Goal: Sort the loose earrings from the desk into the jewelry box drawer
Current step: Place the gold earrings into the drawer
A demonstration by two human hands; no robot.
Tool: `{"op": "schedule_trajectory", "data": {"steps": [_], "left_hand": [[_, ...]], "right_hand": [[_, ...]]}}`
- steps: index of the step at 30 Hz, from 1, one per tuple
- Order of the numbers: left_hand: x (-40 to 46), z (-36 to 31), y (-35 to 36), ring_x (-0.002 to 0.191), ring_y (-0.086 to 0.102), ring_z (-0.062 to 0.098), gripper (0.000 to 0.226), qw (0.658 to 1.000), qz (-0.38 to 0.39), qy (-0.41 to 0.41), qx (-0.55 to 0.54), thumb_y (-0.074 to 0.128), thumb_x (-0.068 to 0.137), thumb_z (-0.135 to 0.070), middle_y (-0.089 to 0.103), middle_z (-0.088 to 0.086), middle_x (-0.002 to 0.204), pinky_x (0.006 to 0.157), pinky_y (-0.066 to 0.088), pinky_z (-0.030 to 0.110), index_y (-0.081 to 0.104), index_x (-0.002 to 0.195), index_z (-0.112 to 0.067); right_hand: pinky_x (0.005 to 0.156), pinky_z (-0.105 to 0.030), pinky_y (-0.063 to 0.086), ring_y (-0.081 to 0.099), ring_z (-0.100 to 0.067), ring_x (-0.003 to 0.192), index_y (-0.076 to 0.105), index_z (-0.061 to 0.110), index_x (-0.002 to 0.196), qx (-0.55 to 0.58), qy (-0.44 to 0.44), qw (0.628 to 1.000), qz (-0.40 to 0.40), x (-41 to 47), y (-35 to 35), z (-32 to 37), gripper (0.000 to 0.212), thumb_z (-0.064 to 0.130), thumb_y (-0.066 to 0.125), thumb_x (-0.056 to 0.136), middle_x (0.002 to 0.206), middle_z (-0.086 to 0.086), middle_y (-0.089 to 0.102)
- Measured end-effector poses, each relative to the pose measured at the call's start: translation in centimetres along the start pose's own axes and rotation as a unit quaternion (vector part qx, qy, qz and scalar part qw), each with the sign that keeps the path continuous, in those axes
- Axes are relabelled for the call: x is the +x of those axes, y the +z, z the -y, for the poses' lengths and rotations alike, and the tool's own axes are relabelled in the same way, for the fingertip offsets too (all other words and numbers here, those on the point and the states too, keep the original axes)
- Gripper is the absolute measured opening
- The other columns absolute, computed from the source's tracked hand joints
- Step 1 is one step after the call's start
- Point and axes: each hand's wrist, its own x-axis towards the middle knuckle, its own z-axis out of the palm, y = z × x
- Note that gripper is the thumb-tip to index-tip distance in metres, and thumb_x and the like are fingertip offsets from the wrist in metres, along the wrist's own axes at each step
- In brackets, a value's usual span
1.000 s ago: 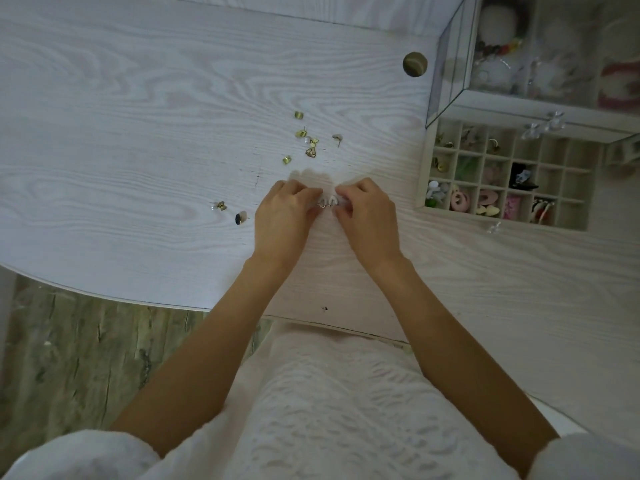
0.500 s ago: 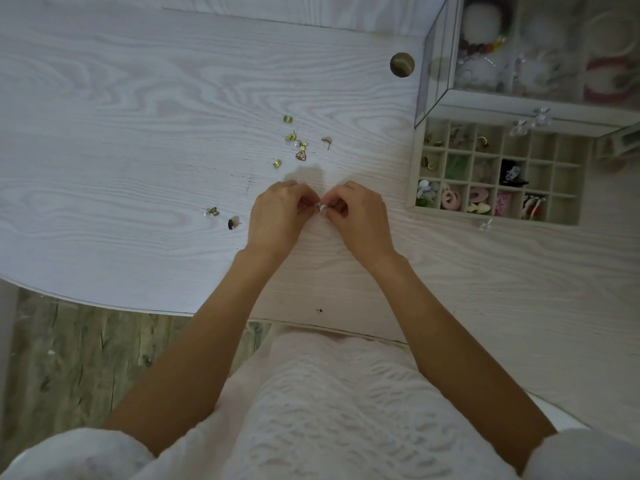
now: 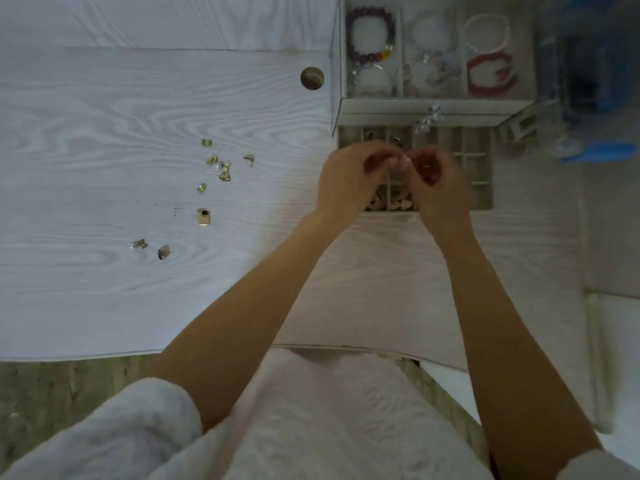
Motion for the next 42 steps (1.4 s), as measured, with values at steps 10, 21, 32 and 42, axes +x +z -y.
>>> {"op": "schedule_trajectory", "data": {"steps": [10,21,32,42], "left_hand": [[1.6,2.5,2.8,0.090,0.059,0.030,0.026,0.933,-0.043,0.167,0.315,0.052,0.082,-0.027,0.069,0.001,0.095,0.071,0.045,0.036,0.070,0.099,-0.019],[-0.6,2.4,0.0,0.098,0.054,0.022,0.026,0.963,-0.012,0.167,0.210,0.053,0.087,-0.016,0.064,0.003,0.110,0.080,0.043,0.031,0.064,0.111,-0.015],[-10.4,11.4,-11.6,0.096,0.057,0.029,0.031,0.947,-0.159,-0.118,0.254,0.061,0.085,-0.027,0.064,0.004,0.109,0.087,0.036,0.028,0.061,0.114,-0.016],[-11.5,13.3,-13.6,0.084,0.054,0.011,0.038,0.952,-0.144,-0.219,0.158,0.070,0.078,-0.021,0.057,0.008,0.107,0.074,0.035,0.016,0.060,0.114,-0.013]], "right_hand": [[0.077,-0.021,0.050,0.064,-0.012,0.080,0.070,0.009,0.093,-0.175,-0.046,0.982,-0.046,6.1,-2.2,-3.0,0.015,0.012,0.069,0.079,0.091,-0.006,0.072],[0.071,-0.031,0.049,0.060,-0.019,0.079,0.066,0.009,0.099,-0.220,-0.117,0.968,-0.029,1.0,-2.0,-1.0,0.016,0.012,0.054,0.089,0.091,-0.009,0.067],[0.079,-0.025,0.039,0.051,-0.024,0.103,0.063,0.010,0.111,-0.221,-0.255,0.923,0.185,-3.0,11.4,4.1,0.027,0.004,0.055,0.086,0.108,-0.007,0.062],[0.080,-0.024,0.042,0.047,-0.025,0.105,0.059,0.006,0.114,-0.244,-0.233,0.921,0.193,0.0,17.9,4.8,0.029,0.000,0.052,0.086,0.115,-0.013,0.050]]}}
